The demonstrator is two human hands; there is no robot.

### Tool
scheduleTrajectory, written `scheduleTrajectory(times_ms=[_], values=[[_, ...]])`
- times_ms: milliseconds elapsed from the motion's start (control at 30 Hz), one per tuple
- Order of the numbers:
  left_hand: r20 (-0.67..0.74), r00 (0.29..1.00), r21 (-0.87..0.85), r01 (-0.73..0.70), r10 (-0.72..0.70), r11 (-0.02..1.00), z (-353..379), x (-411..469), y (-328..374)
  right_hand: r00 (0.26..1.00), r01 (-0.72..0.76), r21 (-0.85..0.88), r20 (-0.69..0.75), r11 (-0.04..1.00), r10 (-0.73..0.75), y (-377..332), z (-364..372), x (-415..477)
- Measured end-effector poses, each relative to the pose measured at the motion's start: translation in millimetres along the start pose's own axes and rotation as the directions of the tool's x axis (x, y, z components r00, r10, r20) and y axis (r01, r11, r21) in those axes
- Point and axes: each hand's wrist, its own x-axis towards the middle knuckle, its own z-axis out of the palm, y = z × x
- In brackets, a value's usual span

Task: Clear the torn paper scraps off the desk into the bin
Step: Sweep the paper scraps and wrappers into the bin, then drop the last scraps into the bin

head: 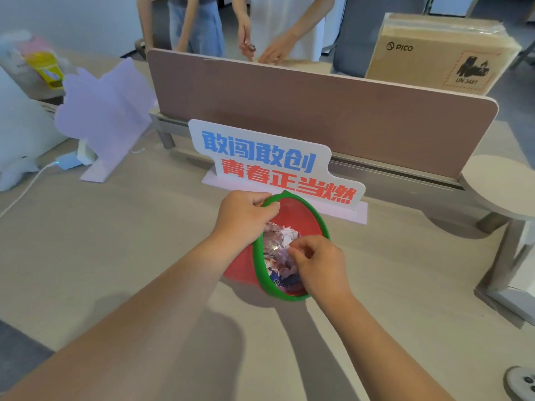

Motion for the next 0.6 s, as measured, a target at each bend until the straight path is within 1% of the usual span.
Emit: scheduleTrajectory(times_ms=[67, 100, 133, 167, 200, 233, 267, 300, 400, 433, 467, 533, 600], values=[[0.010, 1.000, -0.056, 0.025, -0.024, 0.998, -1.8, 0.2, -3.3, 0.987, -0.039, -0.074, -0.160, 0.996, 0.027, 8.2, -3.8, -0.4], [0.009, 0.999, -0.078, 0.032, -0.031, 0.996, -4.0, 0.7, -5.6, 0.971, -0.088, -0.103, -0.231, 0.991, 0.062, 11.6, -5.8, -2.7], [0.003, 0.999, -0.093, 0.033, -0.033, 0.995, -7.1, 0.9, -7.7, 0.956, -0.172, -0.097, -0.257, 0.980, 0.142, 15.5, -6.5, -4.8], [-0.007, 0.999, -0.104, 0.035, -0.036, 0.994, -11.0, 0.9, -10.5, 0.940, -0.268, -0.055, -0.232, 0.962, 0.248, 18.5, -6.3, -6.0], [-0.019, 0.999, -0.128, 0.045, -0.048, 0.991, -15.4, 0.5, -13.8, 0.928, -0.335, 0.021, -0.167, 0.942, 0.333, 20.2, -4.9, -7.2], [-0.034, 0.997, -0.156, 0.062, -0.068, 0.986, -19.8, -0.8, -17.3, 0.930, -0.350, 0.095, -0.083, 0.932, 0.358, 21.4, -3.2, -8.8], [-0.047, 0.994, -0.190, 0.085, -0.095, 0.978, -25.4, -2.1, -20.8, 0.947, -0.313, 0.124, -0.042, 0.942, 0.320, 19.8, -2.5, -10.7], [-0.058, 0.989, -0.231, 0.116, -0.132, 0.966, -30.0, -4.0, -24.5, 0.964, -0.256, 0.113, -0.044, 0.960, 0.262, 16.5, -4.4, -12.0], [-0.083, 0.958, -0.376, 0.224, -0.273, 0.899, -43.7, -10.7, -38.0, 0.982, -0.098, 0.075, -0.153, 0.992, 0.108, -1.4, -13.2, -17.7], [-0.084, 0.949, -0.396, 0.249, -0.304, 0.884, -47.8, -13.0, -45.1, 0.984, -0.071, 0.076, -0.158, 0.995, 0.082, -6.6, -14.4, -19.8], [-0.078, 0.942, -0.395, 0.272, -0.327, 0.878, -50.5, -15.9, -52.6, 0.987, -0.066, 0.077, -0.143, 0.995, 0.076, -11.0, -12.7, -20.6], [-0.050, 0.923, -0.375, 0.337, -0.382, 0.864, -53.1, -20.8, -64.5, 0.990, -0.107, 0.031, -0.089, 0.994, 0.109, -15.1, -6.1, -21.5], [-0.039, 0.914, -0.365, 0.363, -0.404, 0.857, -54.1, -20.4, -69.5, 0.985, -0.142, 0.018, -0.097, 0.990, 0.143, -15.8, -0.1, -23.6]])
